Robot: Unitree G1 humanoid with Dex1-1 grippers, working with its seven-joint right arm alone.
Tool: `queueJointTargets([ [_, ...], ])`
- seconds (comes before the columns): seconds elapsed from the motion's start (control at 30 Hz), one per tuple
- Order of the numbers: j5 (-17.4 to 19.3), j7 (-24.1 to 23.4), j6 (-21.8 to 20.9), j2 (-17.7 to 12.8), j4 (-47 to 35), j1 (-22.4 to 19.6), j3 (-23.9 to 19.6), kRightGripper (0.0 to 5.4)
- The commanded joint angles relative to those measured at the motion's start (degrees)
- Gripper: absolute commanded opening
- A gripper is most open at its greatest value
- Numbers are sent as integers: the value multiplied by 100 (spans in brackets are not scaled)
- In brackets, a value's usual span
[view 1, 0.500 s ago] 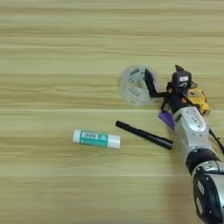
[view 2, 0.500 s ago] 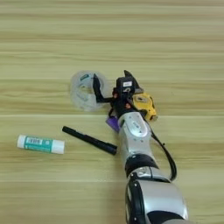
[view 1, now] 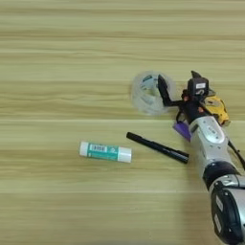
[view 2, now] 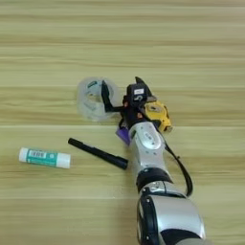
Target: Move the objects on the table
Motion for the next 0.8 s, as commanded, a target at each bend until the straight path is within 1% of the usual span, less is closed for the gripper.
queueJointTargets([
  [0.03,260,225,116,-141,-669,-492,-62,538],
  [0.07,284,233,219,-162,-844,-527,-53,538],
  [0.13,192,82,534,-226,-1186,-606,15,538],
  [0.2,-30,-98,918,-275,-1529,-632,153,538],
  [0.27,-56,-77,1459,-231,-1903,-649,285,538],
  [0.3,-44,-46,1809,-210,-2071,-667,351,538],
  [0.37,-81,-77,2658,-218,-2280,-767,463,538],
  [0.43,31,-23,3344,-213,-2469,-842,479,538],
  [0.53,232,75,4168,-242,-2802,-943,426,538],
  [0.57,261,59,4373,-263,-2897,-982,408,538],
  [0.73,359,14,5106,-318,-3266,-1081,360,538],
  [0.8,330,0,5373,-339,-3443,-1085,410,538],
])
